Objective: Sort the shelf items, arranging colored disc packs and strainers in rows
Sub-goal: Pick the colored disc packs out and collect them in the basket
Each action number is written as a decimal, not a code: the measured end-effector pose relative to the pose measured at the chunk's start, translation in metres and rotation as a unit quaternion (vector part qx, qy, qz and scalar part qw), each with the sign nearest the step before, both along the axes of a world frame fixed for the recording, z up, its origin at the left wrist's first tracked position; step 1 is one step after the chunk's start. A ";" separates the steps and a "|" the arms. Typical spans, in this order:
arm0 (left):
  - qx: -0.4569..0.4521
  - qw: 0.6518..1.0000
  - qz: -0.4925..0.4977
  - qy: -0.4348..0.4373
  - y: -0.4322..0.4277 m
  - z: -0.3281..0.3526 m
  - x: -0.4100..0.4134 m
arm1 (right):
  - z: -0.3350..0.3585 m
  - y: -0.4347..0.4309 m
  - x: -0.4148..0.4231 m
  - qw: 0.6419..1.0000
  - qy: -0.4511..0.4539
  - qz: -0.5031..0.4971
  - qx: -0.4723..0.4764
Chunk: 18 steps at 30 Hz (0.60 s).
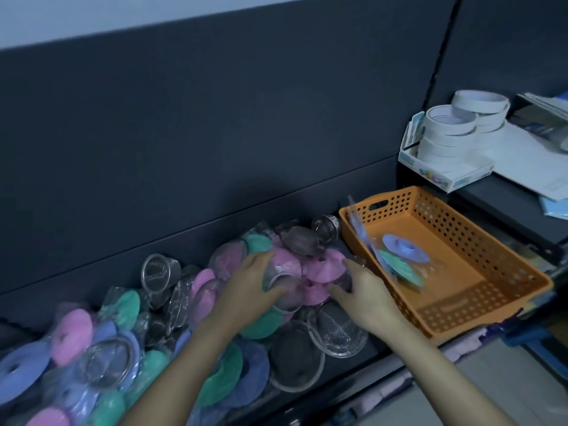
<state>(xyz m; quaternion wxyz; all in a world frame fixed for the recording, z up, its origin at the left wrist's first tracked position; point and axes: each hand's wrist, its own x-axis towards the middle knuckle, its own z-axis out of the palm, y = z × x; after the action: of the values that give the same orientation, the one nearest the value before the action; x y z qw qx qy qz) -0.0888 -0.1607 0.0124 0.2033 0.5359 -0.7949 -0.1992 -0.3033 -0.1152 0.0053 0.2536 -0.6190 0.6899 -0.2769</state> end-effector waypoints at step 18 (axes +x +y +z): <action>0.121 0.972 0.175 -0.098 0.012 -0.012 0.062 | -0.029 -0.063 0.023 0.831 -0.460 -0.247 0.193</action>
<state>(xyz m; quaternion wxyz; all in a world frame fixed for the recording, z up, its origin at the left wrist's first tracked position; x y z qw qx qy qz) -0.0265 -0.1489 -0.0001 0.0897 0.7045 -0.6746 -0.2016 -0.2799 -0.1780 -0.0236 0.5790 -0.1677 0.6626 -0.4445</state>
